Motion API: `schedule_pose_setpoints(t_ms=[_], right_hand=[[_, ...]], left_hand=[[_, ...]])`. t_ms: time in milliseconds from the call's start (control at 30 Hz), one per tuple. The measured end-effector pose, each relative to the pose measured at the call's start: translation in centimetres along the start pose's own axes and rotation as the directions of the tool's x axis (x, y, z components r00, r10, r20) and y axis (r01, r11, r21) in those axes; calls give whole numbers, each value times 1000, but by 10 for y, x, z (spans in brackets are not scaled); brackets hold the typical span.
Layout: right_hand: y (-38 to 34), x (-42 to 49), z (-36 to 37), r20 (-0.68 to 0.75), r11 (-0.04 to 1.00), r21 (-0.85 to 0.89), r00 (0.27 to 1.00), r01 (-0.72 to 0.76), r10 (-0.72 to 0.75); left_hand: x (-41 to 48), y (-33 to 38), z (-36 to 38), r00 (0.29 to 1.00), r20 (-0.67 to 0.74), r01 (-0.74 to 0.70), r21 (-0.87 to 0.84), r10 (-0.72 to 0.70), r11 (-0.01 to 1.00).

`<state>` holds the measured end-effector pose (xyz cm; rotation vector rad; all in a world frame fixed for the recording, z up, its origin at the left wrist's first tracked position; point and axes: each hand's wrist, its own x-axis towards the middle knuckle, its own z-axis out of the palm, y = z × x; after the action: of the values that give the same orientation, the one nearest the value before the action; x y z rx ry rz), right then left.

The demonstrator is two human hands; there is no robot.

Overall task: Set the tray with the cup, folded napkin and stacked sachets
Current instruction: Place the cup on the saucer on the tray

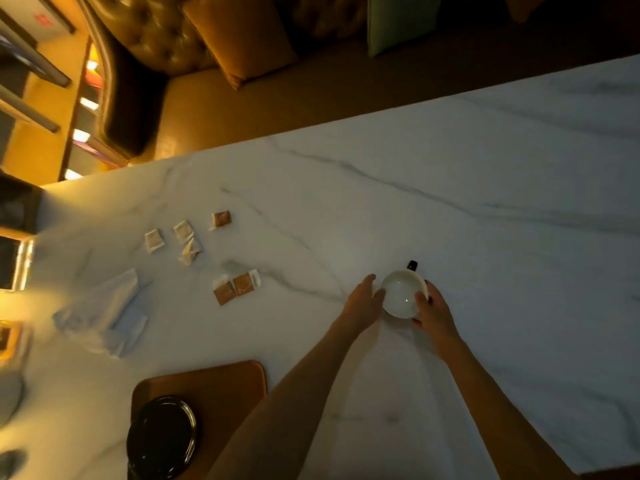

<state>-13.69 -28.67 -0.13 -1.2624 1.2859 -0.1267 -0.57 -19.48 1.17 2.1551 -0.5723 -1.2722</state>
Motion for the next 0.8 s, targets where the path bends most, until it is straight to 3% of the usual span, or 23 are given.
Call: schedule_pose_setpoints(t_ms=[300,533,800], right_hand=[[7,5,2,34,976,201,997,-78,73],[0,1,15,38,995,103,999,-6,2],[-25,-36,86,191,995,7,977,101,-100]], left_hand=[[4,8,13,995,68,89,-262,-74,961],[-7,-1,-1,988,77,153,-530,-133,834],[-53,-61,-70,991,4,102,-656,-131,748]])
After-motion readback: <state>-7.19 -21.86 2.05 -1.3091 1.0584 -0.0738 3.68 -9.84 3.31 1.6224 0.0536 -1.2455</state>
